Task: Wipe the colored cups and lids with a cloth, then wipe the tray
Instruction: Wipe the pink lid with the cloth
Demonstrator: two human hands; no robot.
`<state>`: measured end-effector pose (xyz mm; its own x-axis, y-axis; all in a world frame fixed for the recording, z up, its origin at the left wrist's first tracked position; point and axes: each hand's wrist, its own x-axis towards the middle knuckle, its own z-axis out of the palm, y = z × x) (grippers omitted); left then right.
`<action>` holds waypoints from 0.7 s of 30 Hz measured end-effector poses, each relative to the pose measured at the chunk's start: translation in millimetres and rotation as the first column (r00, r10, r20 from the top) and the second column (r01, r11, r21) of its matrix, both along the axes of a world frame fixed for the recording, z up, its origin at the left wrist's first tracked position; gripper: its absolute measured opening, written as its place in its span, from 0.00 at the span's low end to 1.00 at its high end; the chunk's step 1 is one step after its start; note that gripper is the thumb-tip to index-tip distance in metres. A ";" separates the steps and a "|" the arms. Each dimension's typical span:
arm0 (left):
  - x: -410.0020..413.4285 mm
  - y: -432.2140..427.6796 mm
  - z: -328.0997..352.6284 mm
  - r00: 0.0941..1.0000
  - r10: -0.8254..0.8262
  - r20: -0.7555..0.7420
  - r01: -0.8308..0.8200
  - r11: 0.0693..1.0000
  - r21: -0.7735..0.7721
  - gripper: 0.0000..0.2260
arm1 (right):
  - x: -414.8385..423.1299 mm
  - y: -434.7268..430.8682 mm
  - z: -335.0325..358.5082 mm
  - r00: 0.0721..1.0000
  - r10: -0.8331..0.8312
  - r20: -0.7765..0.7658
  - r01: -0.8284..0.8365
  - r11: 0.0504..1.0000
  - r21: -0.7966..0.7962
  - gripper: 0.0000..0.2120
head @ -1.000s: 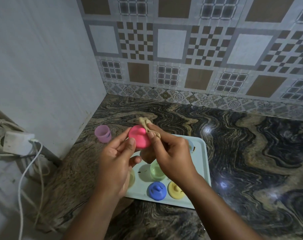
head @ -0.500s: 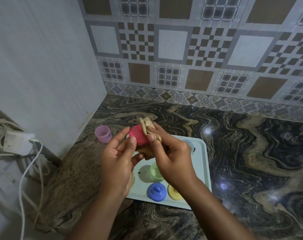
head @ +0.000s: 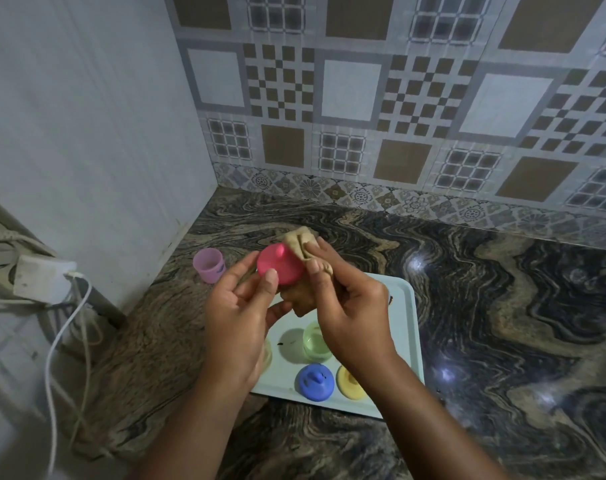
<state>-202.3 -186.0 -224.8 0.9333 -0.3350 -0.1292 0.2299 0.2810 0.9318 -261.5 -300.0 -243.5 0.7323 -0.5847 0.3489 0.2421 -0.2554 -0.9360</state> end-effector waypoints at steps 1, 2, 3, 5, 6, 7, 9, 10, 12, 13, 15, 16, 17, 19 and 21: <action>0.7 1.0 0.6 1.000 -0.013 -0.006 0.013 1.000 -0.004 0.17 | -1.6 2.6 -1.7 1.000 -0.008 0.012 0.009 0.997 -0.079 0.13; 0.7 2.2 1.0 0.999 -0.032 -0.009 0.032 0.999 -0.008 0.17 | -2.4 4.3 -3.2 1.000 -0.015 0.013 0.016 0.989 -0.144 0.14; 0.7 3.9 1.2 0.999 -0.052 -0.011 0.052 0.999 -0.016 0.16 | -1.6 3.9 -4.5 1.000 -0.030 0.007 0.031 0.983 -0.180 0.14; 0.8 6.7 1.8 0.995 -0.094 -0.015 0.093 0.995 -0.031 0.15 | 1.1 -1.5 -2.8 0.998 -0.058 -0.010 0.055 0.984 -0.167 0.14; 1.3 7.5 1.4 0.994 -0.111 -0.015 0.110 0.993 -0.032 0.14 | 2.1 -4.9 0.8 0.998 -0.057 -0.033 0.052 0.990 -0.133 0.13; 1.7 7.5 0.6 0.993 -0.117 -0.016 0.117 0.993 -0.033 0.14 | 3.4 -8.3 3.4 0.996 -0.050 -0.071 0.043 0.994 -0.097 0.12; 0.5 5.8 0.2 0.997 -0.082 -0.013 0.082 0.996 -0.035 0.13 | 5.6 -11.8 7.1 0.986 -0.023 -0.166 0.015 0.999 -0.048 0.10; -0.4 4.8 -0.1 0.999 -0.052 0.008 0.052 0.998 -0.023 0.14 | 7.4 -11.1 8.5 0.980 -0.010 -0.199 0.003 0.999 -0.039 0.10; -3.8 1.2 1.8 0.997 -0.029 0.076 0.028 1.000 0.011 0.19 | 11.9 -7.8 10.9 0.977 0.004 -0.214 -0.008 1.000 -0.015 0.11; -5.8 -1.0 3.1 0.994 -0.036 0.105 0.033 0.999 0.027 0.21 | 14.0 -7.2 11.7 0.978 0.011 -0.209 -0.011 1.000 -0.001 0.11; -7.2 -3.3 4.0 0.993 -0.025 0.116 0.020 0.999 0.044 0.22 | 14.2 -9.1 10.5 0.982 0.024 -0.188 -0.019 0.999 0.029 0.11; -5.6 -3.7 3.9 0.996 0.005 0.092 -0.008 0.999 0.035 0.20 | 12.1 -10.3 9.9 0.985 0.029 -0.168 -0.021 0.998 0.051 0.11; -3.2 -3.3 3.3 0.998 0.035 0.060 -0.036 0.999 0.022 0.17 | 9.1 -10.8 8.3 0.988 0.029 -0.148 -0.020 0.998 0.066 0.12; 2.0 -1.0 2.3 0.998 0.056 0.015 -0.056 0.998 -0.004 0.13 | 0.5 -7.6 6.6 0.995 0.036 -0.096 -0.031 0.998 0.049 0.11; 3.8 1.0 2.0 0.999 0.041 0.000 -0.041 0.999 -0.018 0.13 | -6.0 0.1 6.7 0.998 0.044 -0.037 -0.045 0.999 -0.027 0.13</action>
